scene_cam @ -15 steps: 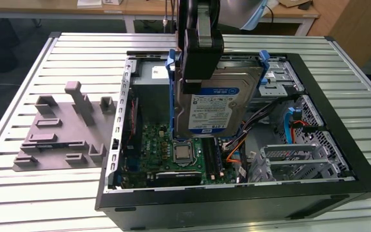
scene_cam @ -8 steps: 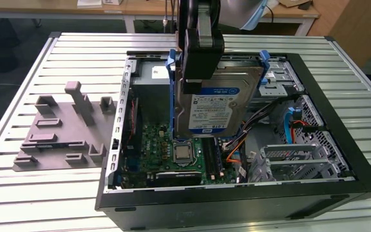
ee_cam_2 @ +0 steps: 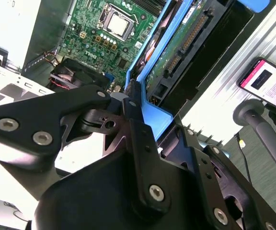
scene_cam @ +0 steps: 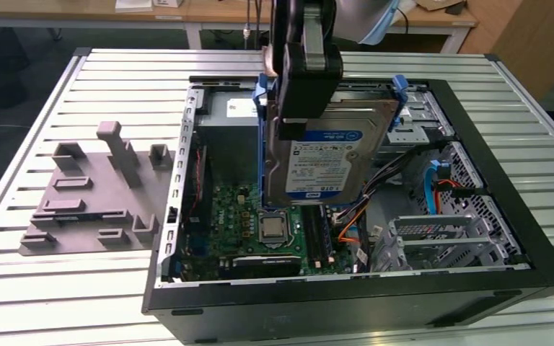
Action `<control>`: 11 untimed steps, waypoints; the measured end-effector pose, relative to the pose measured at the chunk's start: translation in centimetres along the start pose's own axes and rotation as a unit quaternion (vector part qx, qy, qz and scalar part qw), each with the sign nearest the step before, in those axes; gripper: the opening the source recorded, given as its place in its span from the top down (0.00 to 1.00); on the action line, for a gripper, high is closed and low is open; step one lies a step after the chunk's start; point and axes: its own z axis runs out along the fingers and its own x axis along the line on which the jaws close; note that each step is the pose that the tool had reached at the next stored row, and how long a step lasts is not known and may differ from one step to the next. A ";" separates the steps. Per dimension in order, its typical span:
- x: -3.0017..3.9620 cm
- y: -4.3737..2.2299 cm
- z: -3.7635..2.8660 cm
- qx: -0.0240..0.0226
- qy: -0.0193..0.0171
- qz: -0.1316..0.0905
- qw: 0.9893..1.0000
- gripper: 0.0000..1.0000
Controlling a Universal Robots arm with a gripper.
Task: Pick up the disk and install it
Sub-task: 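Insert the disk into the insertion slot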
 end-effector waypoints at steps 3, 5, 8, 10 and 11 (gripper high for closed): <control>0.00 -0.22 0.00 0.000 0.000 0.000 1.000 0.64; -0.01 -0.36 0.00 0.000 0.000 0.000 1.000 0.64; -0.02 -0.78 0.00 0.000 0.000 0.000 1.000 0.64; -0.02 -0.91 -0.01 0.000 0.000 0.000 1.000 0.64; -0.02 -0.97 -0.01 0.000 0.000 0.000 1.000 0.64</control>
